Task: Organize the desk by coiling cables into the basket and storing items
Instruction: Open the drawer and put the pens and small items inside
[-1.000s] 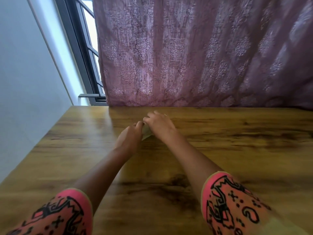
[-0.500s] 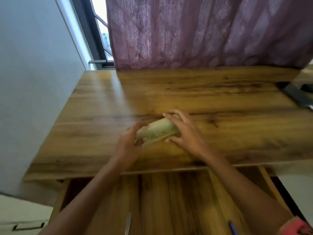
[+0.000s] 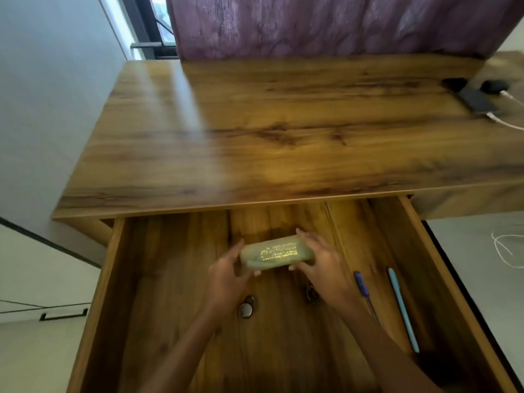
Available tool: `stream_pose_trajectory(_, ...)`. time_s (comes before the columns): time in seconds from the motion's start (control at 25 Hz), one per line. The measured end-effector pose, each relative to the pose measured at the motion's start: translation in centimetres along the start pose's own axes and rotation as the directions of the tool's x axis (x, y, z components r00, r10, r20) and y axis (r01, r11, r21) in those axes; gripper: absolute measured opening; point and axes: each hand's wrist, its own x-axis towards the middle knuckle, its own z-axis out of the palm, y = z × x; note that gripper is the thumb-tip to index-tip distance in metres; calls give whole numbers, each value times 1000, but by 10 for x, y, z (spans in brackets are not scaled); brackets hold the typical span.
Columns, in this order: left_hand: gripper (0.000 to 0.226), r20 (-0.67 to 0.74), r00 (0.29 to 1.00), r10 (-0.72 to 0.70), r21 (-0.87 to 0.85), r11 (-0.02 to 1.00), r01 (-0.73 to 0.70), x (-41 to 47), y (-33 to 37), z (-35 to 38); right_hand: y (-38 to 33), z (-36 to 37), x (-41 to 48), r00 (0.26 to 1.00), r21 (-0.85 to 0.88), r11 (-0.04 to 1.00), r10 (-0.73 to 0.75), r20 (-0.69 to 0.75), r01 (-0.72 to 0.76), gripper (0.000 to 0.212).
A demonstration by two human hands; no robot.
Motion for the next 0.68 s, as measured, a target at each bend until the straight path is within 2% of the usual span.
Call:
stream_pose_trajectory(0.16,68,9,1000,-12,83,996,11,15,-6,13,12,14,19,995,14,995,96,33,-97,81)
stream_pose_trajectory(0.36,65,-17,996,83,218,973,-78,37,-7,21,14,16,40,995,4,996,89,52,-89,80)
stream_pose_trajectory(0.68,63,45,996,77,347,934,-88,49,-14,21,14,18,49,995,-31,997,76,65,-74,78)
